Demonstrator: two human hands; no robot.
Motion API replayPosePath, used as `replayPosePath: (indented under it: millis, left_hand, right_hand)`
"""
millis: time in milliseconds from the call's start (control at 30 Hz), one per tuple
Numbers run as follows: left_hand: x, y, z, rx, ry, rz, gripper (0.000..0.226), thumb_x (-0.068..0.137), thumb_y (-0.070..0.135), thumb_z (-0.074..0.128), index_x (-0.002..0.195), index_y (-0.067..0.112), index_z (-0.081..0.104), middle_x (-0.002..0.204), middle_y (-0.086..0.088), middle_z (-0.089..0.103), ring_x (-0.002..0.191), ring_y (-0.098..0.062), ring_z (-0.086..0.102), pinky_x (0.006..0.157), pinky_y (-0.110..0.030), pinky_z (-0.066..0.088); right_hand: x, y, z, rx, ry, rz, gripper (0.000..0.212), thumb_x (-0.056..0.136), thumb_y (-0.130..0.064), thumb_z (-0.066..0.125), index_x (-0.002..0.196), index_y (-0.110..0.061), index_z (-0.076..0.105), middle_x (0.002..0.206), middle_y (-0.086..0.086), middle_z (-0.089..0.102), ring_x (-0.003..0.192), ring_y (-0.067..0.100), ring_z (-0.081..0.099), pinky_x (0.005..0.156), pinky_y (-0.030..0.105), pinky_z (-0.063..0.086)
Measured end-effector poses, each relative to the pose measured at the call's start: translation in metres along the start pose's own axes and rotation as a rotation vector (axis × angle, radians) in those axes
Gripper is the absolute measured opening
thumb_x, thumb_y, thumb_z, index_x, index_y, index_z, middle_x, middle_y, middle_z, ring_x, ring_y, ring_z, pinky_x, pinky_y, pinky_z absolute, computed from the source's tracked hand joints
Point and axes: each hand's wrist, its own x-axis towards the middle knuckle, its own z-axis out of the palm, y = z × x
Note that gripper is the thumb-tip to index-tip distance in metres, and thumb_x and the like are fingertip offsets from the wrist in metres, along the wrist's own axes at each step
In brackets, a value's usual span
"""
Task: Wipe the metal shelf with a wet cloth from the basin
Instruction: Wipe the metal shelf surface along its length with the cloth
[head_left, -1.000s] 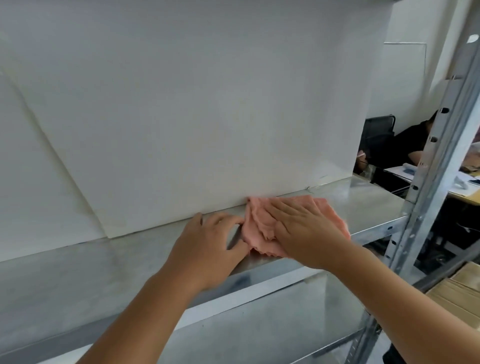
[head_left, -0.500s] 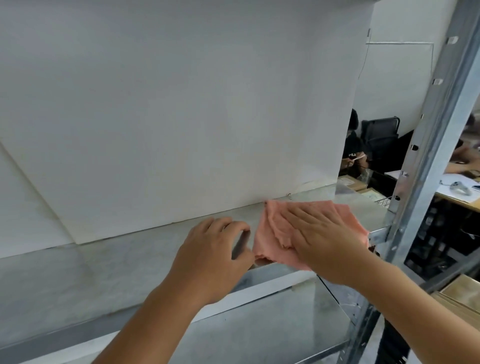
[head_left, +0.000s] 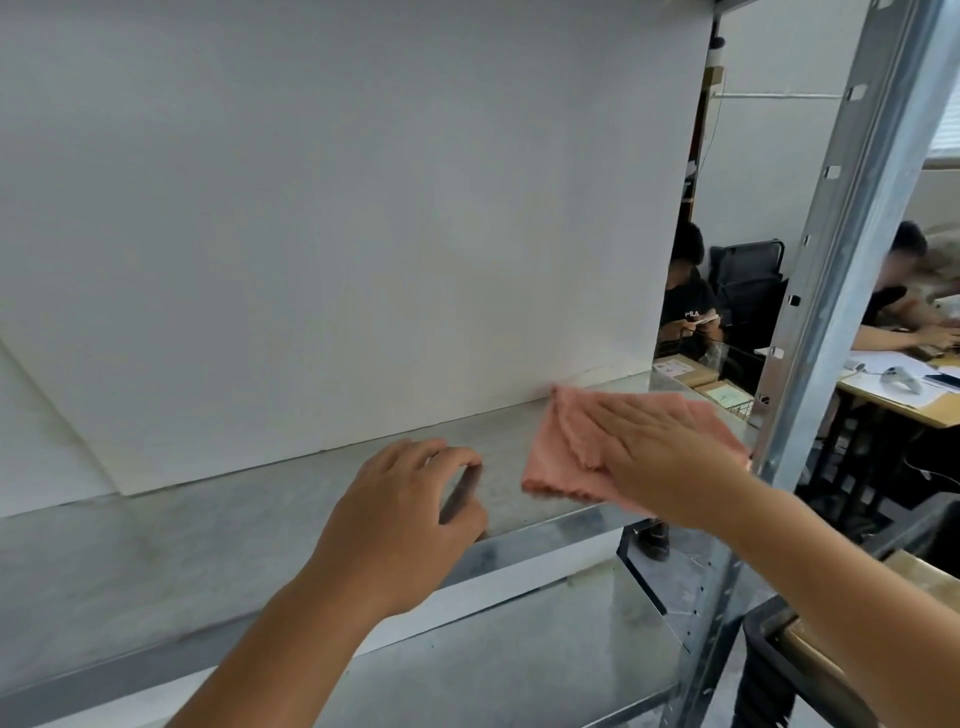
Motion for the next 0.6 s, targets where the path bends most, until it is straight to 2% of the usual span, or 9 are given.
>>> replayPosePath:
  millis: [100,167,267,333,367,433,533,567,600]
  left_hand:
    - [-0.002,-0.002,0.0,-0.013,-0.003,-0.003,0.042,0.095,0.055,0.044,0.136,0.05,0.047,0.146,0.028,0.044,0.142,-0.003,0.033,0.107,-0.029,0.039]
    - [-0.003,-0.004,0.0,-0.017,-0.003,0.007,0.042,0.096,0.056,0.044,0.138,0.05,0.047,0.148,0.028,0.043,0.144,-0.002,0.031,0.109,-0.029,0.038]
    - [-0.006,-0.006,-0.002,-0.013,-0.019,0.02,0.044,0.097,0.058,0.043,0.141,0.05,0.045,0.151,0.028,0.04,0.146,-0.001,0.027,0.11,-0.028,0.035]
    - [-0.008,-0.009,-0.005,-0.004,-0.022,0.036,0.044,0.098,0.058,0.042,0.141,0.05,0.044,0.153,0.028,0.039,0.147,-0.002,0.027,0.111,-0.028,0.034]
    - [-0.01,-0.01,-0.006,-0.005,-0.025,0.044,0.043,0.099,0.058,0.041,0.141,0.05,0.044,0.154,0.027,0.039,0.147,-0.002,0.026,0.112,-0.028,0.033]
    - [-0.015,-0.015,-0.011,-0.011,-0.034,0.054,0.041,0.1,0.059,0.04,0.139,0.05,0.044,0.154,0.027,0.039,0.148,-0.002,0.027,0.113,-0.03,0.034]
    - [-0.024,-0.025,-0.018,-0.019,-0.047,0.061,0.041,0.099,0.06,0.039,0.138,0.051,0.044,0.156,0.028,0.037,0.149,-0.002,0.026,0.115,-0.03,0.034]
    - [-0.028,-0.03,-0.021,-0.017,-0.051,0.063,0.042,0.099,0.06,0.039,0.139,0.051,0.044,0.157,0.028,0.036,0.15,-0.002,0.025,0.115,-0.03,0.033]
    - [-0.031,-0.035,-0.024,-0.018,-0.056,0.063,0.042,0.099,0.06,0.04,0.14,0.051,0.043,0.157,0.028,0.035,0.15,-0.002,0.024,0.116,-0.03,0.032]
  right_hand:
    - [0.014,0.018,-0.012,0.047,-0.007,0.28,0.068,0.101,-0.033,0.004,0.166,-0.02,-0.01,0.178,0.007,-0.009,0.165,0.033,-0.005,0.13,0.064,0.001]
    - [0.013,-0.003,-0.01,0.062,0.013,0.278,0.064,0.107,-0.032,0.009,0.166,-0.017,-0.01,0.178,0.009,-0.005,0.164,0.035,-0.004,0.129,0.062,-0.002]
    - [-0.007,-0.047,0.005,0.105,0.099,0.078,0.084,0.092,-0.057,-0.015,0.168,-0.024,-0.002,0.179,0.0,0.003,0.165,0.027,0.0,0.133,0.055,0.003]
    - [-0.008,-0.043,0.008,0.099,0.1,0.047,0.112,0.073,-0.075,-0.034,0.168,-0.028,0.002,0.178,-0.006,0.003,0.165,0.021,0.0,0.133,0.053,0.004]
    - [-0.003,-0.031,0.007,0.086,0.07,0.069,0.116,0.068,-0.077,-0.036,0.167,-0.029,0.0,0.177,-0.007,-0.001,0.165,0.02,-0.003,0.133,0.055,0.003]
    - [0.011,0.001,0.001,0.103,0.075,0.164,0.102,0.079,-0.068,-0.023,0.168,-0.024,0.002,0.178,-0.001,0.001,0.165,0.023,0.001,0.133,0.055,0.007]
    - [0.017,0.013,-0.009,0.186,0.178,0.27,0.069,0.105,-0.049,0.014,0.165,-0.017,0.026,0.176,0.007,0.024,0.163,0.027,0.018,0.132,0.048,0.015]
    - [0.015,-0.001,-0.009,0.165,0.173,0.25,0.071,0.103,-0.051,0.014,0.166,-0.02,0.026,0.176,0.005,0.022,0.163,0.027,0.017,0.132,0.049,0.014]
    - [0.009,-0.021,-0.01,0.146,0.133,0.216,0.079,0.097,-0.057,0.004,0.167,-0.024,0.018,0.178,0.002,0.014,0.164,0.027,0.012,0.132,0.052,0.011]
